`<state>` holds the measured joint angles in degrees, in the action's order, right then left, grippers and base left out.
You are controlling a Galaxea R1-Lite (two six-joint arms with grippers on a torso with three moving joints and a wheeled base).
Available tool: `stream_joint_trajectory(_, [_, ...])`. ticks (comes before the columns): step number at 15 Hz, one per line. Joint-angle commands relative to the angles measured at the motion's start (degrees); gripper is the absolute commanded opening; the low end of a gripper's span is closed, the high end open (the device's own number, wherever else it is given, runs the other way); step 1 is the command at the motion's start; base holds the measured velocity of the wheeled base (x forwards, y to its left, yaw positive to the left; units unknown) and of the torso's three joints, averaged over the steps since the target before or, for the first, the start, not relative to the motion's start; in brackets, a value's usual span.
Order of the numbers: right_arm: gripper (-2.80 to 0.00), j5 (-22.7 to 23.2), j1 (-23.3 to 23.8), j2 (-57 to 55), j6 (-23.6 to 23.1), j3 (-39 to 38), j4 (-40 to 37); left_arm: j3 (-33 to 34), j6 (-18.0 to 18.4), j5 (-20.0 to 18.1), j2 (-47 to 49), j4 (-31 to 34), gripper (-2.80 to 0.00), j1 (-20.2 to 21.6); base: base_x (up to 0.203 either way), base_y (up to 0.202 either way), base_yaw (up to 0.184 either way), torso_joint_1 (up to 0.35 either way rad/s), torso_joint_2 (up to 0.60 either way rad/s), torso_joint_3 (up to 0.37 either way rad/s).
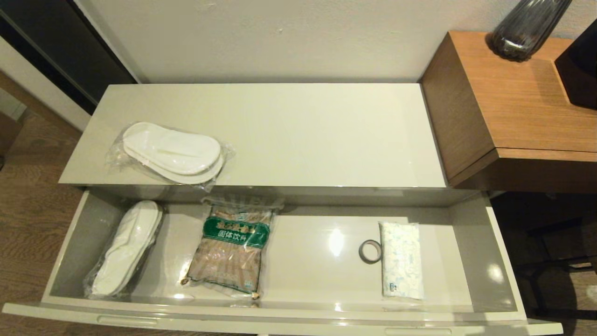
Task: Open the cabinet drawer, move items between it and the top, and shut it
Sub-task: Close the drawer
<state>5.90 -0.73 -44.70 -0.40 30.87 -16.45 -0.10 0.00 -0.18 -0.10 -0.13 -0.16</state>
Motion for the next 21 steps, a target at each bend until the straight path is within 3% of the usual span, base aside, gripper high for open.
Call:
stream_joint_trajectory(1, [-2.80,0.27,-2.39,-13.92,2.84,1.74,-0.75,0.01,0.00,0.01,0.10,-0.04,-2.80,-0.02,0.000,0.000,0.000,0.000,0.00,0.000])
stream_joint_trajectory(4, [-2.80,0.19,-9.96,-19.81,13.66,3.17,1.00,0.01,0.00,0.01,0.10,-0.04,-2.80,-0.02,0.000,0.000,0.000,0.000,0.00,0.000])
stream_joint_trajectory(6, [-2.80,0.00,-12.62,-20.59,17.79,3.43,0.95,0.01,0.00,0.01,0.10,-0.04,-2.80,-0.02,0.000,0.000,0.000,0.000,0.00,0.000])
stream_joint_trajectory(10, [-2.80,-0.05,-15.19,-27.01,18.66,3.29,-0.14,0.01,0.00,0.01,0.10,-0.04,-2.80,-0.02,0.000,0.000,0.000,0.000,0.00,0.000])
stream_joint_trajectory(17, [-2.80,-4.33,-20.05,-43.57,19.48,5.34,-2.78,0.01,-0.06,0.01,0.10,-0.04,-2.80,-0.02,0.000,0.000,0.000,0.000,0.00,0.000])
stream_joint_trajectory(21, [-2.80,-4.12,-21.87,-51.66,26.22,5.83,-0.67,0.01,0.00,0.01,0.10,-0.04,-2.80,-0.02,0.000,0.000,0.000,0.000,0.00,0.000])
